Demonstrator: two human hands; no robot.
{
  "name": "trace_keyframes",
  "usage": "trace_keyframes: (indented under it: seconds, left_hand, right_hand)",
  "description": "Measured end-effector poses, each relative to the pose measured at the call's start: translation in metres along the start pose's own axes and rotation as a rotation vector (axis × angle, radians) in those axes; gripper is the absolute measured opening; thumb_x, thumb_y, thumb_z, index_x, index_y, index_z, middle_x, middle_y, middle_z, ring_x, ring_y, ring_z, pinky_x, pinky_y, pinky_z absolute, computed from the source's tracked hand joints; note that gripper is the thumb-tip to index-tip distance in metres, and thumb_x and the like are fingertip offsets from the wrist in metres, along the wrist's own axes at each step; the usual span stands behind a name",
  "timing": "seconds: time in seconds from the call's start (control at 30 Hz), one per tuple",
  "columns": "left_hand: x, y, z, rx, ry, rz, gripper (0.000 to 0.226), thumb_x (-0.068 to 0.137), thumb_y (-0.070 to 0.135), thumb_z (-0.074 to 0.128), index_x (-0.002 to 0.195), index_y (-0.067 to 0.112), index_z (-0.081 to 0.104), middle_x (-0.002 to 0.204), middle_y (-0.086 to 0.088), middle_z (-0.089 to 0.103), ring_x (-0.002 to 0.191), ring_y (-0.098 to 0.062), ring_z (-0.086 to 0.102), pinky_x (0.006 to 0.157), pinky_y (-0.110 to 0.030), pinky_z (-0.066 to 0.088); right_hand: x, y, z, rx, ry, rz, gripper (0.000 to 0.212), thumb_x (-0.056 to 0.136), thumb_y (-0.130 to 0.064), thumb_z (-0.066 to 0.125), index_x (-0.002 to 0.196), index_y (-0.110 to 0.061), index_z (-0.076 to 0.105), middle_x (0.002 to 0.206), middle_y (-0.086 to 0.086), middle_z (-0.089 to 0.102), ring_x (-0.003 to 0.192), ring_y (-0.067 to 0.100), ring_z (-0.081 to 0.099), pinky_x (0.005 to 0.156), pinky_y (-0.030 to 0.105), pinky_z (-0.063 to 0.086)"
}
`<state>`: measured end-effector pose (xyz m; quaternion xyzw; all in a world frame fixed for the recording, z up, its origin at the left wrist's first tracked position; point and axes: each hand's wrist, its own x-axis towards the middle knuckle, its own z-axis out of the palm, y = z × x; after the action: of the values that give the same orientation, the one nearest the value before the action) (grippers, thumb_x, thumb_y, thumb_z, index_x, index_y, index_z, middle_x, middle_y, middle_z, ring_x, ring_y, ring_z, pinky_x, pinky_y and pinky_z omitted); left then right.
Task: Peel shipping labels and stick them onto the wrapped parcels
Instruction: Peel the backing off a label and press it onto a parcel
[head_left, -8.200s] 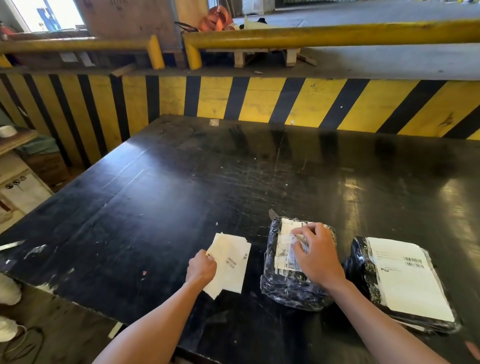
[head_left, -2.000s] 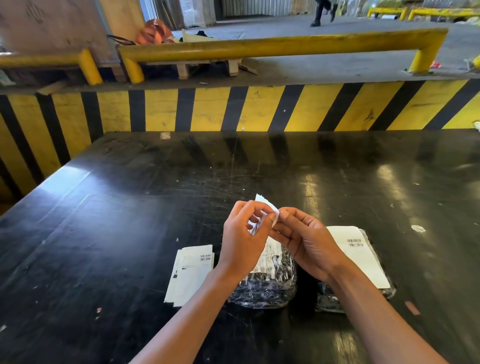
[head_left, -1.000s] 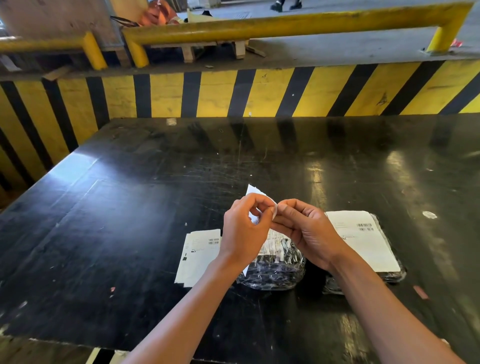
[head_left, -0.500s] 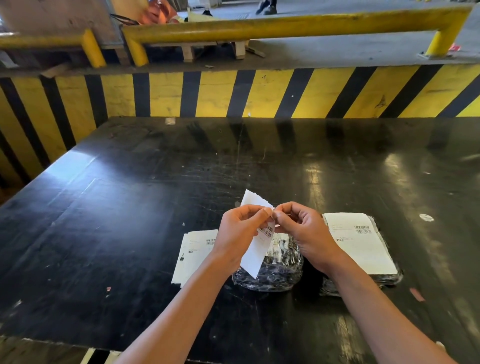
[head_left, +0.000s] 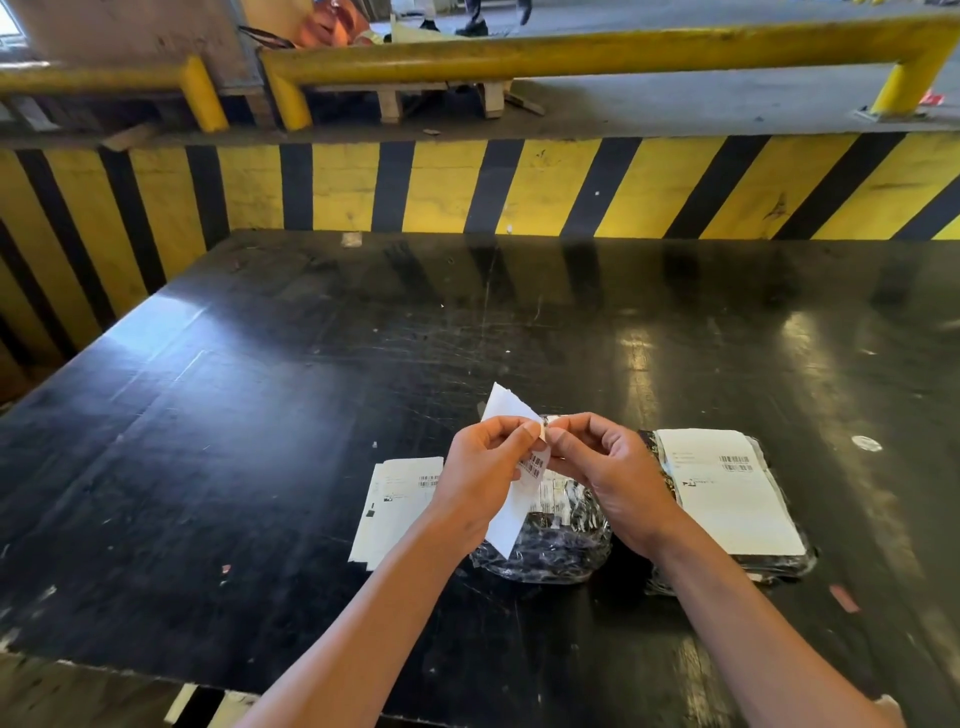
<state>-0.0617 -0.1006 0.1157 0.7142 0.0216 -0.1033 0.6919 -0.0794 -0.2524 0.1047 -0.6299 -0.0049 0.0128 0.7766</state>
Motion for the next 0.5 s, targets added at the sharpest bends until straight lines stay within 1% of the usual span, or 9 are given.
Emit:
trace_keyframes:
  seconds: [0.1, 0.23, 0.33, 0.4, 0.5]
  left_hand:
    - [0.000, -0.002, -0.002, 0.019, -0.010, -0.001, 0.024, 0.098, 0.025, 0.059, 0.095, 0.007, 0.074, 0.086, -0.001, 0.074, 0.086, -0.013, 0.065, 0.081, -0.032, 0.050]
    - [-0.001, -0.005, -0.008, 0.013, -0.005, -0.032, 0.024, 0.100, 0.026, 0.055, 0.093, 0.011, 0.073, 0.087, 0.001, 0.073, 0.087, -0.012, 0.062, 0.082, -0.032, 0.049]
    - [-0.003, -0.008, -0.013, -0.008, -0.031, -0.038, 0.025, 0.101, 0.028, 0.053, 0.100, 0.011, 0.071, 0.097, -0.004, 0.073, 0.089, -0.012, 0.063, 0.081, -0.031, 0.050]
    - [-0.004, -0.009, -0.017, -0.012, -0.055, -0.027, 0.025, 0.102, 0.027, 0.051, 0.104, 0.009, 0.068, 0.095, -0.002, 0.070, 0.089, -0.010, 0.063, 0.079, -0.029, 0.050]
    - [-0.004, -0.011, -0.028, -0.102, -0.049, -0.045, 0.022, 0.102, 0.023, 0.050, 0.103, 0.007, 0.065, 0.091, -0.003, 0.067, 0.087, -0.012, 0.064, 0.075, -0.029, 0.049]
  right_hand:
    - [0.002, 0.002, -0.001, 0.054, 0.014, 0.045, 0.015, 0.094, -0.009, 0.062, 0.103, 0.002, 0.067, 0.096, 0.015, 0.075, 0.092, 0.026, 0.074, 0.077, 0.027, 0.059]
    - [0.007, 0.006, -0.001, 0.025, 0.070, 0.099, 0.017, 0.098, -0.015, 0.058, 0.106, -0.001, 0.062, 0.104, 0.020, 0.073, 0.094, 0.032, 0.072, 0.076, 0.035, 0.060]
    - [0.009, 0.009, 0.003, -0.012, 0.109, 0.094, 0.013, 0.099, -0.016, 0.057, 0.101, -0.005, 0.062, 0.099, 0.016, 0.072, 0.088, 0.026, 0.071, 0.077, 0.039, 0.060]
    - [0.011, 0.010, 0.006, -0.054, 0.168, 0.084, 0.011, 0.099, -0.016, 0.056, 0.098, -0.006, 0.062, 0.096, 0.013, 0.071, 0.085, 0.024, 0.070, 0.074, 0.038, 0.061]
    - [0.021, 0.014, 0.005, -0.060, 0.296, 0.105, 0.010, 0.098, -0.014, 0.057, 0.095, -0.007, 0.062, 0.098, 0.016, 0.069, 0.086, 0.027, 0.067, 0.069, 0.037, 0.059]
